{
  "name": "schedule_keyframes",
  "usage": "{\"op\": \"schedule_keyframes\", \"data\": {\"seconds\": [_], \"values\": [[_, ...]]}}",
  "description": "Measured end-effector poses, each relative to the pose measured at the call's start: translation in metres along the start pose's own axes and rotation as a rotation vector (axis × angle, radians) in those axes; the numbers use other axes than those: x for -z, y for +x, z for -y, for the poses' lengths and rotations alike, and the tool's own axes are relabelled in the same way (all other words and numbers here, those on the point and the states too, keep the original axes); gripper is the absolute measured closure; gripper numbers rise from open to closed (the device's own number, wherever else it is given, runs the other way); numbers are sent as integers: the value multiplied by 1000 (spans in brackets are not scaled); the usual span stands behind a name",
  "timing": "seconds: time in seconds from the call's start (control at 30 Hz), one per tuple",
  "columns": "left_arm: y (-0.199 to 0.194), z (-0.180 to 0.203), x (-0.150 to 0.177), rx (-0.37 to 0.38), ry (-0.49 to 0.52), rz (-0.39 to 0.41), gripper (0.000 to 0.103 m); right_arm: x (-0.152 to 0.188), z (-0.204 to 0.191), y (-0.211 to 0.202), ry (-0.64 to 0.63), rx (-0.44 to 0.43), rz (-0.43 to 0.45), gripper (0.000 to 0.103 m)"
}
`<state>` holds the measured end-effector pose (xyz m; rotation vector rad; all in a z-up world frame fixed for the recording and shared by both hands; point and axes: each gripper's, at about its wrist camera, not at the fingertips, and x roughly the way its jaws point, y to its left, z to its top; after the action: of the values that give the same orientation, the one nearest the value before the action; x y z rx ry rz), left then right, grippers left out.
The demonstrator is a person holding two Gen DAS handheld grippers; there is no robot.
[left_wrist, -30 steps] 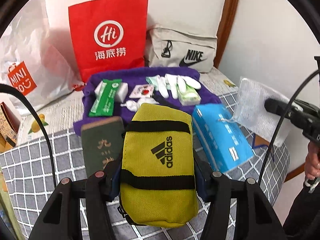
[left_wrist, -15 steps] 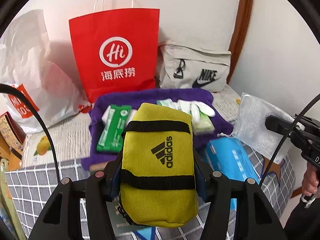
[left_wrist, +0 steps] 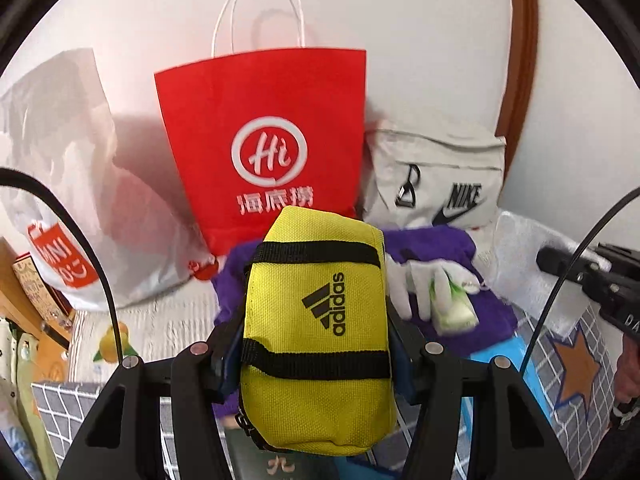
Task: Organize soft objects
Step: 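Carry mesh bag and yellow pouch over the purple towel with both grippers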
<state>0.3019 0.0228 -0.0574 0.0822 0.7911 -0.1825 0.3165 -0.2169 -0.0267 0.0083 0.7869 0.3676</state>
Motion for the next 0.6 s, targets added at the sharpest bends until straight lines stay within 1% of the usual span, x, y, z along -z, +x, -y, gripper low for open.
{"op": "schedule_keyframes", "data": {"seconds": [0.07,0.23,0.47,0.6], "values": [[4,0,-5,2,0,4,47,-4,2,7,-1,14,-8,93],[19,5,-11,37,13,-4,47,-10,5,25,3,36,-24,93],[35,0,-16,2,29,-1,47,-19,11,52,0,45,-41,93],[45,-9,-18,1,15,-8,47,-24,14,67,-1,39,-51,93]]}}
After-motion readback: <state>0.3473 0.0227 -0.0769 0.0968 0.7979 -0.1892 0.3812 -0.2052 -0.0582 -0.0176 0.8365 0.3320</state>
